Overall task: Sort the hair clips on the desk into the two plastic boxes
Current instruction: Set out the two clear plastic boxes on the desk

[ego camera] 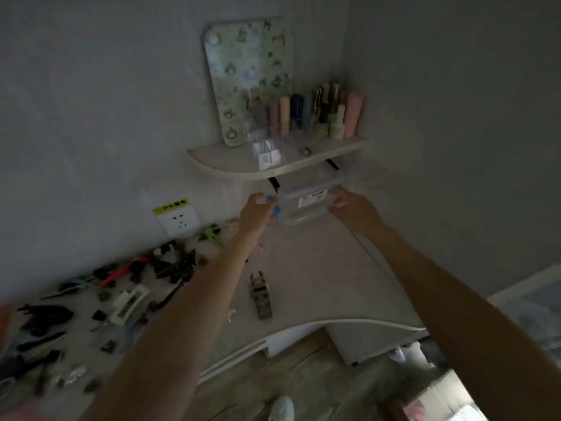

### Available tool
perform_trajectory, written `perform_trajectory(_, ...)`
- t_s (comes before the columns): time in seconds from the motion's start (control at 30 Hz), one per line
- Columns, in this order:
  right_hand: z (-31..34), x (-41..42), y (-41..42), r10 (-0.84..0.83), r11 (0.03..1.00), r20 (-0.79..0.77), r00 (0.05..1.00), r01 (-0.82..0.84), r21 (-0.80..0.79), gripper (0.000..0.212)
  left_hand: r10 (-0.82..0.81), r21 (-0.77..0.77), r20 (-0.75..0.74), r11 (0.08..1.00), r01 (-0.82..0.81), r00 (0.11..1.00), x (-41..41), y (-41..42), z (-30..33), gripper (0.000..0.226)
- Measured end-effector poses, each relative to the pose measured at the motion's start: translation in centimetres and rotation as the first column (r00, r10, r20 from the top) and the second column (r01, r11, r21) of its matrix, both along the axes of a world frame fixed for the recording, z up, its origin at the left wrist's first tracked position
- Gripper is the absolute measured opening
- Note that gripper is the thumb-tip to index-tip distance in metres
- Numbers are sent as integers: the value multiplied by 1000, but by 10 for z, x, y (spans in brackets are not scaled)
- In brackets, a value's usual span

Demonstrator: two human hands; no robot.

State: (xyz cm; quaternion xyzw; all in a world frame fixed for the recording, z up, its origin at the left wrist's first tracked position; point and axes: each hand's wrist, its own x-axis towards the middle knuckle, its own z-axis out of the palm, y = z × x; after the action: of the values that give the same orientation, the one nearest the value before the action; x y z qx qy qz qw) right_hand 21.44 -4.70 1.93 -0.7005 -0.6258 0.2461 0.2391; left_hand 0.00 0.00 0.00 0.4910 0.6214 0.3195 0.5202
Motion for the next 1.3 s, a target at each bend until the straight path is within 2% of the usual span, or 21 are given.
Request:
perform_trajectory(0.13, -5, -13, 29, -111, 994, -183, 977, 109, -21, 52, 172, -36, 134, 985, -169, 976, 18, 27, 0, 62)
perform_trajectory(0.17, -7, -14, 34, -135, 991, -221, 966, 130, -35, 51, 176, -29, 127, 984, -174, 976, 21, 33, -2, 61)
perform_trajectory(0.23, -9, -15, 43, -231, 973, -331, 915, 217, -80, 49, 128, 41, 12, 991, -128, 992, 24, 45, -5, 52)
perform_trajectory(0.3, -12, -14, 44, -307, 950, -417, 855, 300, -85, 47, 39, 101, -104, 994, -28, 994, 25, 48, -5, 27)
perform_trajectory(0.37, -15, -12, 36, -339, 934, -435, 835, 354, -48, 42, 6, 106, -95, 994, 4, 995, 27, 42, -5, 17)
perform_trajectory(0.53, -13, -7, -18, -356, 869, -545, 759, 483, 107, 25, 98, 158, 78, 981, -109, 992, 30, -14, 1, 11)
perform_trajectory(0.6, -20, 1, -44, -378, 839, -573, 728, 531, 121, 29, 70, 193, 33, 978, -75, 997, 30, -40, -1, 10)
perform_trajectory(0.7, -38, 23, -75, -468, 834, -504, 726, 551, 20, 39, 7, 239, -72, 971, 11, 997, 29, -77, -14, 13)
perform_trajectory(0.83, -62, 39, -101, -445, 892, -139, 885, 425, -153, 40, -35, 227, -220, 970, 86, 975, 31, -110, -41, 14)
perform_trajectory(0.9, -71, 40, -111, -399, 896, 12, 917, 393, -207, 43, -53, 200, -268, 974, 109, 962, 32, -121, -56, 16)
perform_trajectory(0.97, -78, 39, -116, -371, 899, 85, 925, 380, -216, 44, -69, 177, -308, 976, 129, 949, 32, -129, -64, 18)
perform_trajectory(1.17, -88, 28, -118, -177, 923, 185, 967, 229, -310, 39, -71, 109, -379, 987, 121, 923, 22, -134, -69, 22)
perform_trajectory(1.3, -100, 20, -118, -269, 878, 43, 962, 263, -400, 45, -170, -24, -441, 984, 178, 881, 10, -126, -73, 19)
